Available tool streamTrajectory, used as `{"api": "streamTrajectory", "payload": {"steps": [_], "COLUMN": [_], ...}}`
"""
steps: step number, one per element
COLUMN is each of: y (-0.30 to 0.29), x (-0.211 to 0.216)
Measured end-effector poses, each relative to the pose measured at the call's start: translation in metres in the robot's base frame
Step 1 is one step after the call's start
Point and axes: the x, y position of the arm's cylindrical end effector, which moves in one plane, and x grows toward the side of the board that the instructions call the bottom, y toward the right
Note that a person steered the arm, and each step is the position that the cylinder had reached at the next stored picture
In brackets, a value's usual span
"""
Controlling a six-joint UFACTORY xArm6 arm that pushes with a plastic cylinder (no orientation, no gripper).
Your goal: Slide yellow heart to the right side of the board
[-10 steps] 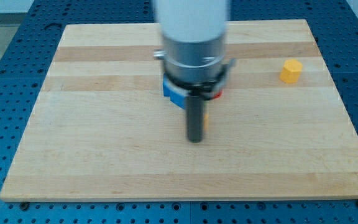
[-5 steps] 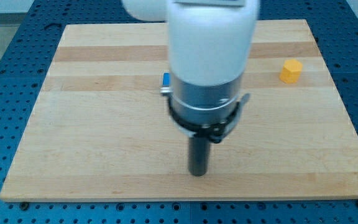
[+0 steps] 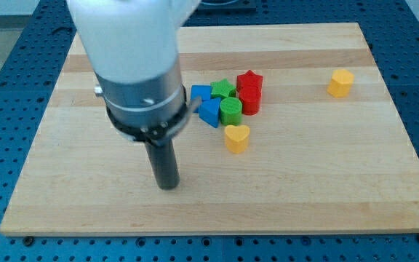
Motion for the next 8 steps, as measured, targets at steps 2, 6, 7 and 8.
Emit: {"api": "streamTrajectory", "payload": {"steps": [2,6,7,8], "y": [0.032,0.06,0.079,0.131], "x": [-0.059,-0.067,-0.066,-0.065]}}
